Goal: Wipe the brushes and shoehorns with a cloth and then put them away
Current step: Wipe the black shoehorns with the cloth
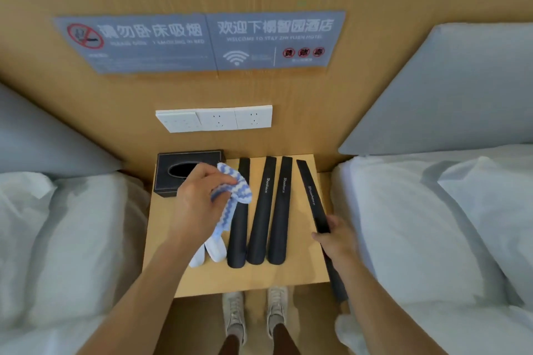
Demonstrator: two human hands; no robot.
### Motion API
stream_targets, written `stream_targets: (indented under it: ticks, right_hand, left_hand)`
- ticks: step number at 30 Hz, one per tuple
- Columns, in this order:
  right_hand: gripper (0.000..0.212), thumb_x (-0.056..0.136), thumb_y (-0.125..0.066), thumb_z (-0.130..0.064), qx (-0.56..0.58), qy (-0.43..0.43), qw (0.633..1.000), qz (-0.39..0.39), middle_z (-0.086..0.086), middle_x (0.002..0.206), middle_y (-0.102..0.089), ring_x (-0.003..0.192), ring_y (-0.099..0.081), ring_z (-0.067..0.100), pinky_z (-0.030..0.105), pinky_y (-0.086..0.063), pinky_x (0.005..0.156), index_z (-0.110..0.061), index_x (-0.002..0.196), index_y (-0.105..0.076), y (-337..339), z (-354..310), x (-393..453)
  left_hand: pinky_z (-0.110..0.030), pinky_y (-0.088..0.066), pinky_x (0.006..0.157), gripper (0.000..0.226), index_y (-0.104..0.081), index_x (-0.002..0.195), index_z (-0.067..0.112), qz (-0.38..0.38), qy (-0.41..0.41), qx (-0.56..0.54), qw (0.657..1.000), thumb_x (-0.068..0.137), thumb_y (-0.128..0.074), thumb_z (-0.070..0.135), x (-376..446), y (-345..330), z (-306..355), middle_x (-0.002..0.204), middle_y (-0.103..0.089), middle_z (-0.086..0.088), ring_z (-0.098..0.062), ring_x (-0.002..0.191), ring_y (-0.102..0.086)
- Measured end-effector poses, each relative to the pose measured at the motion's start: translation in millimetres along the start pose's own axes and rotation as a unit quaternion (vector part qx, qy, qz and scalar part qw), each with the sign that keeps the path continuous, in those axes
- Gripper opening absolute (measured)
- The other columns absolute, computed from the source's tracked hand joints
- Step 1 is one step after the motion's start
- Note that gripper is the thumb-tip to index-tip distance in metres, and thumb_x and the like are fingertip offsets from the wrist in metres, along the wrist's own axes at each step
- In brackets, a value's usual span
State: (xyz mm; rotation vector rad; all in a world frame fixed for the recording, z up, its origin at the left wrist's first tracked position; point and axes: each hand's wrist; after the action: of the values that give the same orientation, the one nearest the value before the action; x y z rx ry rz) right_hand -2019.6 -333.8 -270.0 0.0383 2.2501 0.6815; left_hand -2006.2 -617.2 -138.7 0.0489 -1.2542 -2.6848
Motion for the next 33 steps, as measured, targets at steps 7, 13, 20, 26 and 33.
stream_targets:
  ticks: [7,13,20,26,33]
  right_hand:
    - [0.059,0.076,-0.086,-0.028,-0.113,-0.016,0.993,0.013,0.012,0.124,-0.064,0.111,-0.063,0.032,0.041,-0.051,0.085,-0.016,0.118,-0.046,-43.3,-1.6,82.6]
    - [0.067,0.074,-0.088,-0.027,-0.166,-0.008,0.986,0.017,0.017,0.129,-0.054,0.110,-0.062,0.038,0.042,-0.054,0.085,-0.014,0.123,-0.044,-68.9,-6.4,121.2]
    - [0.068,0.073,-0.086,-0.042,-0.214,-0.024,0.976,0.031,0.013,0.118,-0.057,0.102,-0.061,0.034,0.039,-0.051,0.073,-0.017,0.119,-0.044,-76.4,-7.3,131.5]
    - [0.051,0.085,-0.077,-0.034,-0.183,0.004,0.983,0.022,0.012,0.127,-0.056,0.112,-0.060,0.031,0.040,-0.056,0.087,-0.016,0.126,-0.052,-51.5,-30.5,95.6]
    - [0.036,0.088,-0.074,-0.016,-0.007,0.342,0.923,-0.178,-0.015,0.111,-0.067,0.103,-0.065,0.003,0.024,-0.056,0.087,-0.037,0.117,-0.066,-5.5,-138.8,-31.3]
  left_hand:
    - [-0.013,-0.049,0.071,0.019,-0.074,0.101,0.012,0.019,0.048,0.002,0.999,0.084,-0.073,0.004,-1.9,-26.9,-37.0,0.108,-0.062,-0.003,-0.010,0.088,-0.061]
    - [-0.007,-0.046,0.070,0.018,-0.075,0.103,0.014,0.026,0.062,0.031,0.997,0.086,-0.072,0.009,-1.7,-37.9,-55.6,0.108,-0.059,0.003,-0.004,0.087,-0.057]
    - [-0.009,-0.048,0.067,0.017,-0.075,0.102,0.017,0.033,0.041,0.040,0.998,0.086,-0.072,0.013,-0.8,-40.4,-60.2,0.108,-0.061,0.000,-0.005,0.086,-0.058]
    - [-0.015,-0.053,0.065,0.023,-0.072,0.101,0.022,0.040,0.057,-0.033,0.997,0.086,-0.070,0.005,0.8,-25.1,-45.8,0.108,-0.061,0.007,-0.004,0.090,-0.060]
    - [-0.014,-0.050,0.074,0.029,-0.065,0.093,0.033,-0.017,0.078,-0.197,0.977,0.089,-0.062,0.005,15.6,21.7,-5.6,0.092,-0.070,0.014,-0.005,0.090,-0.067]
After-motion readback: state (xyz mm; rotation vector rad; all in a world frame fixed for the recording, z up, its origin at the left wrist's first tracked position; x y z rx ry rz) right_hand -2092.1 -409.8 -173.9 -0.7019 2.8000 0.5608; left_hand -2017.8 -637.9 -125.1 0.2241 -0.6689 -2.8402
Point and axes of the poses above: each hand's wrist, its own x-axis towards the middle knuckle, its own y-axis out of the back of the hand, z = x × y
